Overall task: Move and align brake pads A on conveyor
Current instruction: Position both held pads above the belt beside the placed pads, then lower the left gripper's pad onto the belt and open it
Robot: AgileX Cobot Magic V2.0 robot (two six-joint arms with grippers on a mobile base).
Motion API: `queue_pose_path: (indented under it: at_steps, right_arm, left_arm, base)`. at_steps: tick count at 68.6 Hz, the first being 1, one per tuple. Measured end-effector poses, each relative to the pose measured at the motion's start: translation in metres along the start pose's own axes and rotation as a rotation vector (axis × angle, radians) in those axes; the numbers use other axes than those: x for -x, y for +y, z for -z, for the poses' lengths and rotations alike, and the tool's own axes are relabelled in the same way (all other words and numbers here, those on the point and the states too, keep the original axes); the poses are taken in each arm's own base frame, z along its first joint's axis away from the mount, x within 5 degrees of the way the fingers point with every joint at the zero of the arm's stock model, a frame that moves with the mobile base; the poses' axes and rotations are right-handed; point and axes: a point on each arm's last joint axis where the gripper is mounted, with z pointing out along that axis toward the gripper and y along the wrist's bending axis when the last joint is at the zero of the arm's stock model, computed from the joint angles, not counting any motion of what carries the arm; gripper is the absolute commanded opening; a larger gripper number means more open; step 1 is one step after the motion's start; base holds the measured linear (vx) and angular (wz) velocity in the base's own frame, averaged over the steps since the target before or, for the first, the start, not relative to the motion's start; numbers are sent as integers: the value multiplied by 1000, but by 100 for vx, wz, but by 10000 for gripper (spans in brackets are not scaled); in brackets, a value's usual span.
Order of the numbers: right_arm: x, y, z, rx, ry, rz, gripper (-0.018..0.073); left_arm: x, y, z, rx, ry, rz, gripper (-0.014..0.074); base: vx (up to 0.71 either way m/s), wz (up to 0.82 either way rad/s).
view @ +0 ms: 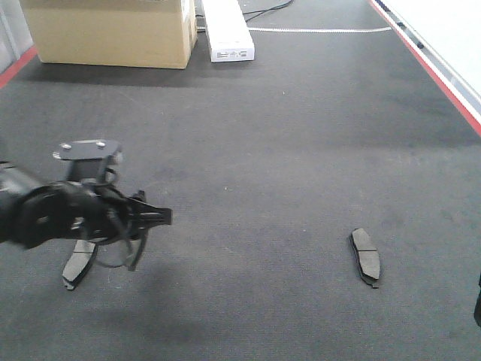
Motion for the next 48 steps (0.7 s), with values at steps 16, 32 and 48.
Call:
queue_pose_path:
  at_steps: [16, 32, 48]
  right_arm:
    - [0, 0, 0, 0, 0, 0, -4]
    - [0, 0, 0, 0, 0, 0, -4]
    - [0, 0, 0, 0, 0, 0, -4]
  left_arm:
    - [6, -6, -58, 64, 148, 6, 73]
    - [9, -11, -97, 92, 254, 52, 253]
    - [14, -15, -102, 97, 296, 45, 375]
  base:
    - [0, 0]
    - [0, 0]
    - [0, 0]
